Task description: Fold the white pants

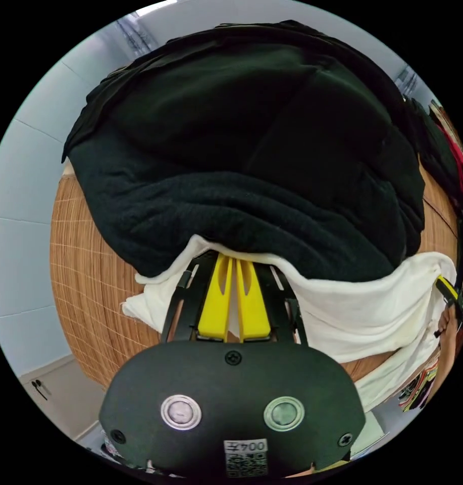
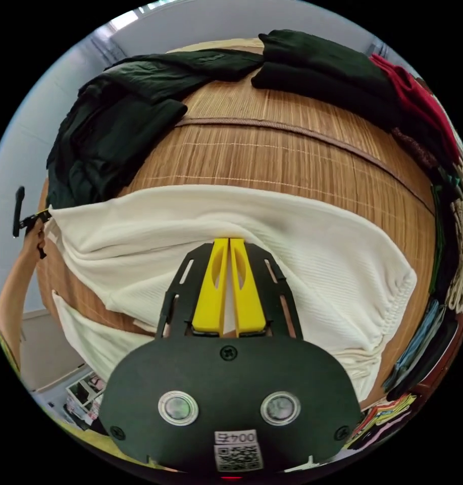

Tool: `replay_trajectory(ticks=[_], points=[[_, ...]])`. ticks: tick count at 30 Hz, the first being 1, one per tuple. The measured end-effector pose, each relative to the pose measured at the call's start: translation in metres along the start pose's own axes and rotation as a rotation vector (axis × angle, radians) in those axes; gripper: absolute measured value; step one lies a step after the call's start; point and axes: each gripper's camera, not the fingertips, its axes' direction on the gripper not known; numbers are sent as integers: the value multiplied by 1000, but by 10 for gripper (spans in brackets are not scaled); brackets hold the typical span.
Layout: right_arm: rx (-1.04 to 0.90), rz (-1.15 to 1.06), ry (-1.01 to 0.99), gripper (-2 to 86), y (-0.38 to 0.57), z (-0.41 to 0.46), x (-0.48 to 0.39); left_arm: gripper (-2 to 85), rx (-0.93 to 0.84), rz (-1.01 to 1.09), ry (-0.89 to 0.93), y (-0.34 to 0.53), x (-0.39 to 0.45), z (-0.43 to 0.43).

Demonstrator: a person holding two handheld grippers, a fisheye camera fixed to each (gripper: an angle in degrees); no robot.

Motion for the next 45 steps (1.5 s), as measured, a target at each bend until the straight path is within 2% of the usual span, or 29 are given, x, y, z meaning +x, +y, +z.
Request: replay_trajectory(ticks=[4,6,10,13,15,17,21,25,30,32,35,37,40,45], points=[[68,6,-106,77,46,-42,33,6,-70,171,-85,8,11,-13],[129,79,-142,92,87,-69,68,5,-99,233,-126,22,8,-21],[274,467,-194,98,218,-125,189,3,-25,171,-131,69,-10,-62],[283,745,-239,100,314,-138,265,3,54,128,-126,104,2,-91],[289,856,-325,104,356,-136,295,3,89,127,-68,115,24,-104],[276,920,-399,110,385,-128,319,3,110,174,92,116,75,-116],[288,951,-550,114,393,-109,343,3,132,350,252,99,196,-133],[299,912,-677,127,385,-93,360,2,150,583,360,73,356,-159],[275,862,-734,123,386,-82,368,2,142,777,376,52,506,-177],[290,871,-786,108,392,-74,372,2,73,829,350,41,558,-170],[273,843,-803,77,389,-66,369,2,-31,803,213,30,595,-143],[258,790,-775,69,383,-68,364,2,-47,734,204,21,598,-136],[243,657,-616,62,373,-85,353,3,-9,592,273,9,596,-138],[216,479,-373,62,362,-94,350,6,54,662,240,2,633,-144]])
